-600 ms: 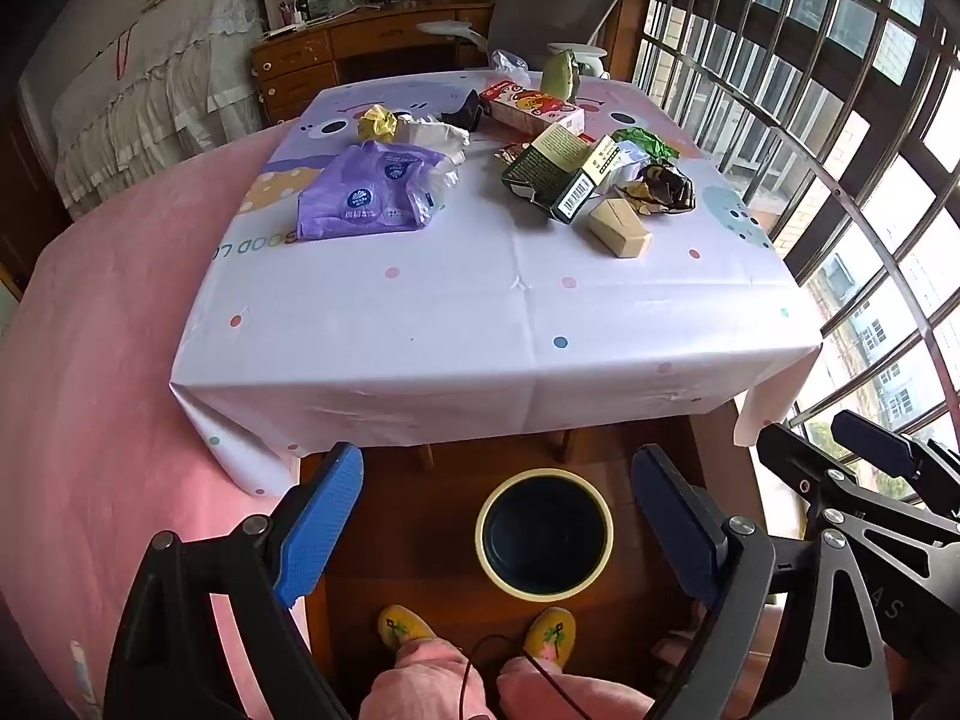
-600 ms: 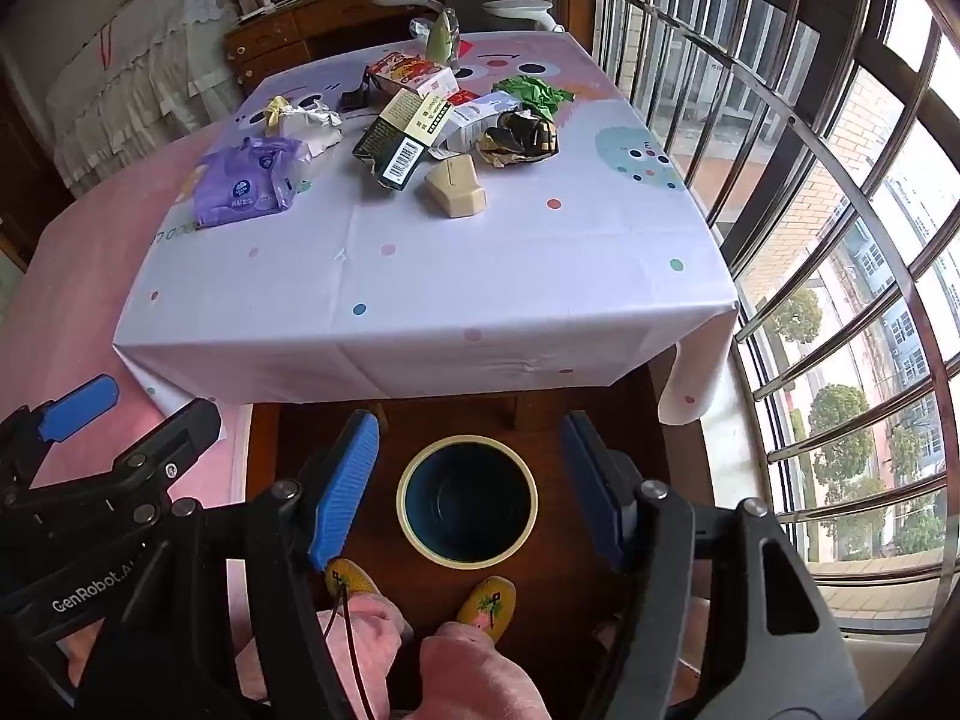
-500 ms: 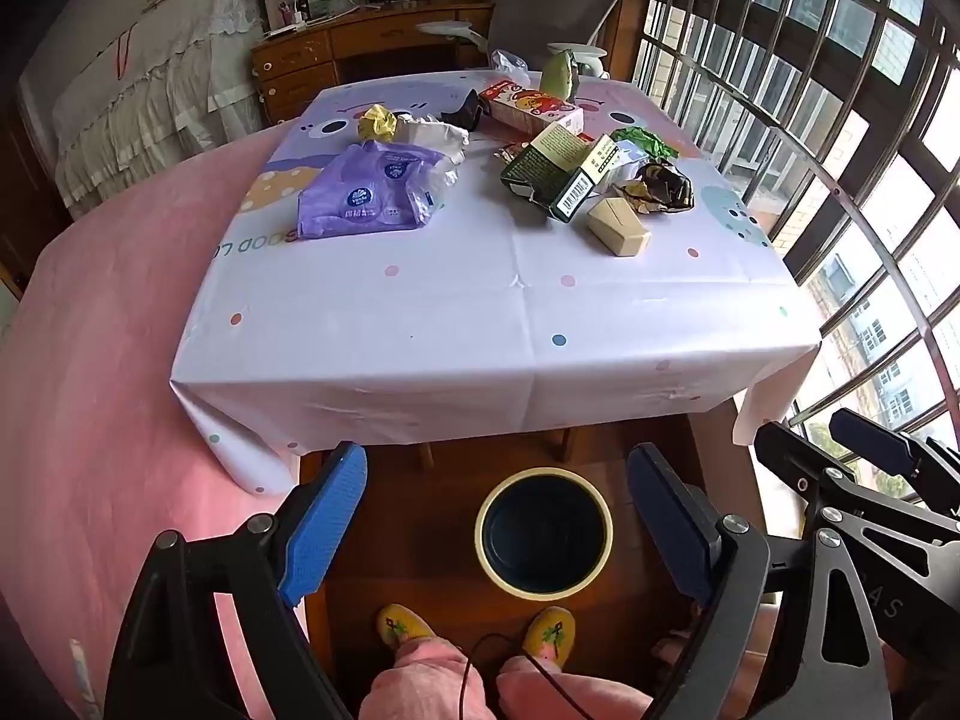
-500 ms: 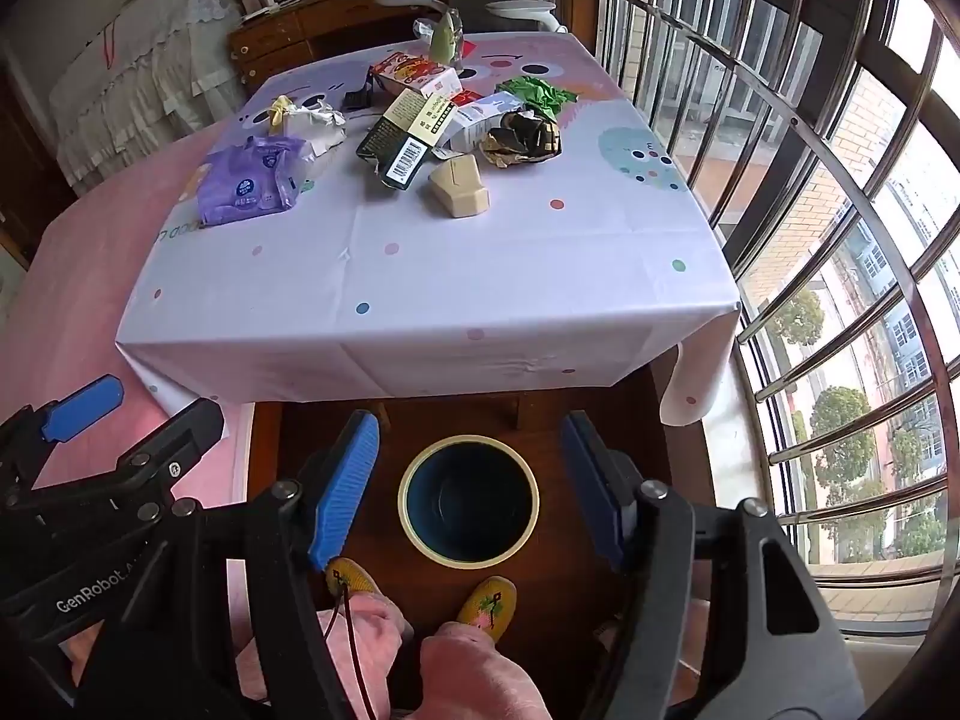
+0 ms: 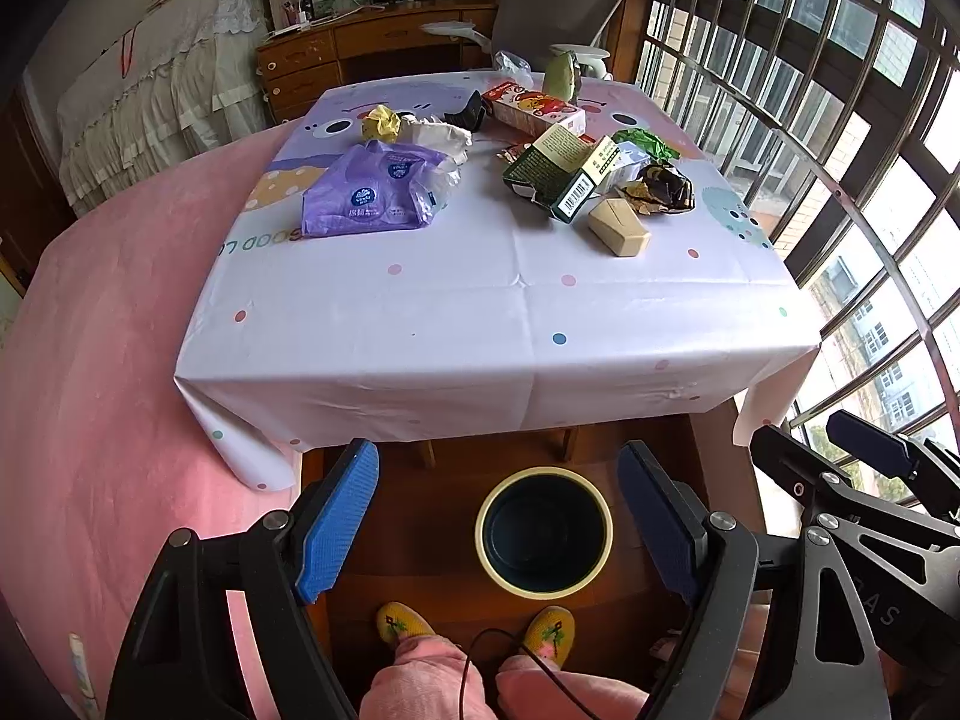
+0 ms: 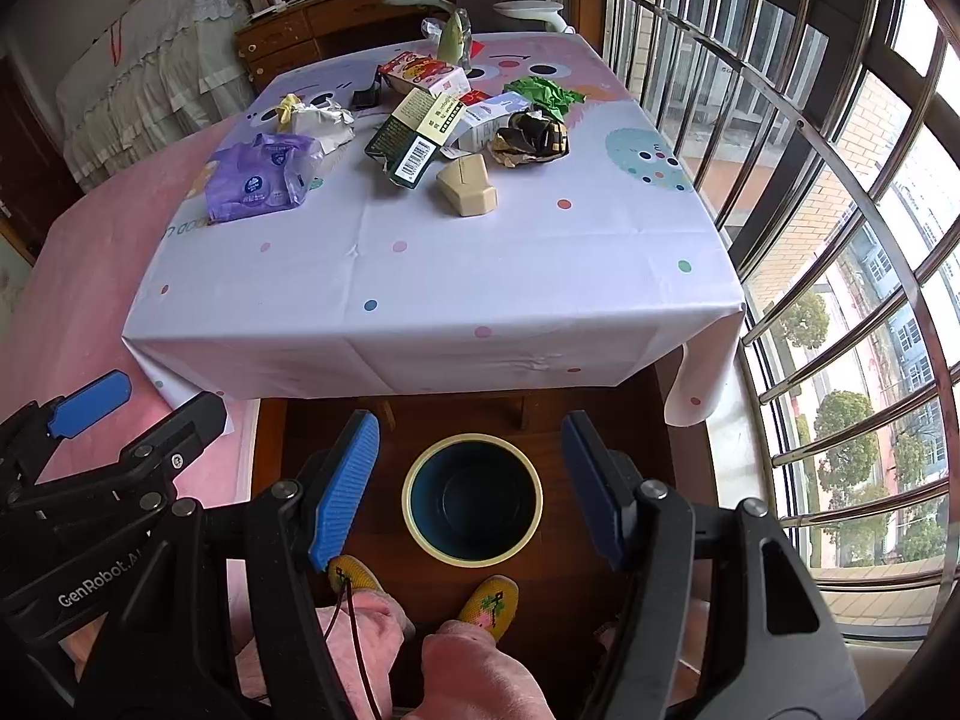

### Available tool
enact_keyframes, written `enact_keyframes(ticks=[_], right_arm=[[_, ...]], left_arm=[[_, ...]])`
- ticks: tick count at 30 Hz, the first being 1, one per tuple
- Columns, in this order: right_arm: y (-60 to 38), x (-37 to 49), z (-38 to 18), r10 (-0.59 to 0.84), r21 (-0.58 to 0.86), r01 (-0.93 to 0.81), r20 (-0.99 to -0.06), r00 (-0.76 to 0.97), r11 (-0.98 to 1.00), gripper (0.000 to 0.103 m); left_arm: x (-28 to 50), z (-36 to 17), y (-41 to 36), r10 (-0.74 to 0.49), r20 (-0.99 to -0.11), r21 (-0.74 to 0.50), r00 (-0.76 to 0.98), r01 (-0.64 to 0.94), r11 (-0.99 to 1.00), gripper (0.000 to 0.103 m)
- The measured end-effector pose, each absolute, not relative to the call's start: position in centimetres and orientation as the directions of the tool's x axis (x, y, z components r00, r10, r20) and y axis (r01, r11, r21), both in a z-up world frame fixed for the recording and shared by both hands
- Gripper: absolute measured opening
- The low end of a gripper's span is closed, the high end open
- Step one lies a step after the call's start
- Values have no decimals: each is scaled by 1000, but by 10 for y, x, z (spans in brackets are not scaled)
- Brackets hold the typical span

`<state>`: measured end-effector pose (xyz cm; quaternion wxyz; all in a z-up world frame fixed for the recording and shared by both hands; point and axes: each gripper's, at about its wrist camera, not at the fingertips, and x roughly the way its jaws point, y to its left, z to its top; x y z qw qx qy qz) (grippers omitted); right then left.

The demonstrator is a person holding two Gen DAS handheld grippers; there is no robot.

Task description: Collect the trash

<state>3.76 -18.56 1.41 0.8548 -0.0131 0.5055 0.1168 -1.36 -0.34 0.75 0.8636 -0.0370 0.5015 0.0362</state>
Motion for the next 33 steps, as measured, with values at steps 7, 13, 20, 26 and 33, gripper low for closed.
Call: enact_keyframes(ticks=[7, 13, 20, 26, 33], right_arm=[[-185, 39, 15, 188, 96, -216, -868, 461, 972, 61], [-184, 39, 16, 190, 97, -217, -868, 459, 971, 61], [-181, 39, 17, 194, 100, -220, -867, 460, 970, 61], [-181, 39, 17, 194, 99, -221, -867, 460, 970, 61], [-181, 38, 18, 195, 100, -221, -866, 460, 970, 61]], left_arm=[[-15, 9, -2, 30, -867, -26, 497, -106, 994, 84], [-15, 12, -3, 31, -863, -27, 504, -107, 994, 84], [-16, 14, -4, 29, -861, -30, 508, -108, 994, 84], [-16, 15, -3, 29, -861, -30, 507, -109, 994, 84], [-17, 17, -3, 32, -861, -29, 508, -112, 993, 84]])
